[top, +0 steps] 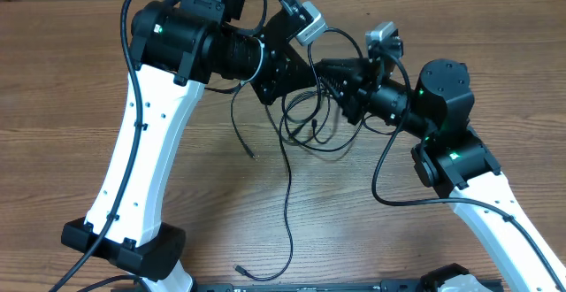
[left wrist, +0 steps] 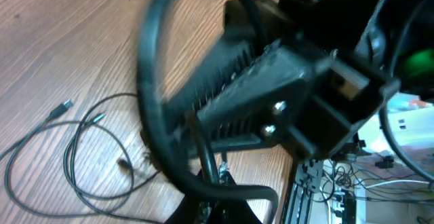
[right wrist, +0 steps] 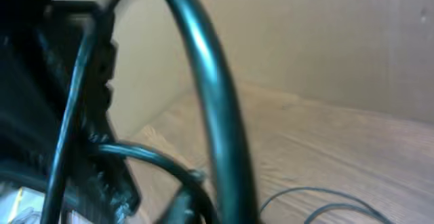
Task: Untangle cables
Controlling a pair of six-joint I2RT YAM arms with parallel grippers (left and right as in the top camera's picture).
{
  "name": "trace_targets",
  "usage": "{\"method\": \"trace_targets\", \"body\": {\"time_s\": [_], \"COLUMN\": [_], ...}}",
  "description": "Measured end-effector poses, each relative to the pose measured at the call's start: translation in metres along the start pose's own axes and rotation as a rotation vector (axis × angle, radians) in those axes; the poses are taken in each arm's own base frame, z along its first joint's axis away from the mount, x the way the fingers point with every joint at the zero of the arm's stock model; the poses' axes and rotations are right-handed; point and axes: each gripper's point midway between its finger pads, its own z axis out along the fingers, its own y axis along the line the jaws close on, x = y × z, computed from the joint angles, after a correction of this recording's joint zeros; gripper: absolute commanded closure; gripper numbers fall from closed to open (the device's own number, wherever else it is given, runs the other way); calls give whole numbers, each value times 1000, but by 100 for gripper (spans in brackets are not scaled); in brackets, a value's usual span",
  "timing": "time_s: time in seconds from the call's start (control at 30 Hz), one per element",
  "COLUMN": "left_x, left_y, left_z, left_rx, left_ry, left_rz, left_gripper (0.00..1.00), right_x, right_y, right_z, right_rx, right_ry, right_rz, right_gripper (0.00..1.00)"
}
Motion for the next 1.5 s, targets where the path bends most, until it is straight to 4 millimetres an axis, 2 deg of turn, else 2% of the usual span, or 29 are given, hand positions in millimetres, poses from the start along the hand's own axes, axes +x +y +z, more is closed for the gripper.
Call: {"method": "trace_targets", "body": {"time_s": [0.03,0.07,0.1,0.13,0.17,0.23,0.3,0.4,0.53,0.63,0.83,0.97,1.17,1.37,1.5], "left_x": [-1,-1,-1,-1,-1,0,6,12,18,19,23,27,30,37,39], "left_y": [-1,-1,-2,-2,-2,-2,1,4,10,12,18,19,23,27,29], "left_z": [0,0,0,0,0,0,0,0,-1,-1,-2,-3,-4,-6,-6], "left_rx": [5,8,11,14,14,8,-12,-34,-67,-79,-116,-126,-156,-184,-194], "left_ry": [-4,-5,-7,-8,-8,0,23,51,78,84,106,120,140,169,177], "left_rz": [5,6,6,10,11,8,-8,-24,-33,-33,-39,-47,-50,-60,-62], "left_gripper": [96,80,42,20,2,0,0,0,0,0,0,0,0,0,0], "right_x": [1,1,1,1,1,1,-3,-10,-17,-16,-7,-4,5,17,24], "right_y": [2,2,2,2,2,0,-11,-40,-90,-125,-173,-202,-242,-262,-267], "right_z": [1,1,1,1,1,1,-3,-16,-46,-72,-120,-159,-238,-311,-350], "right_rx": [-7,-10,-10,-9,-9,-5,24,99,243,351,515,627,830,998,1082], "right_ry": [3,4,4,4,3,2,-9,-27,-57,-64,-72,-100,-172,-249,-298], "right_rz": [-2,-2,-3,-3,-3,-2,2,22,86,145,255,314,423,516,564], "right_gripper": [96,96,96,96,96,96,96,96,96,96,96,96,96,96,96]}}
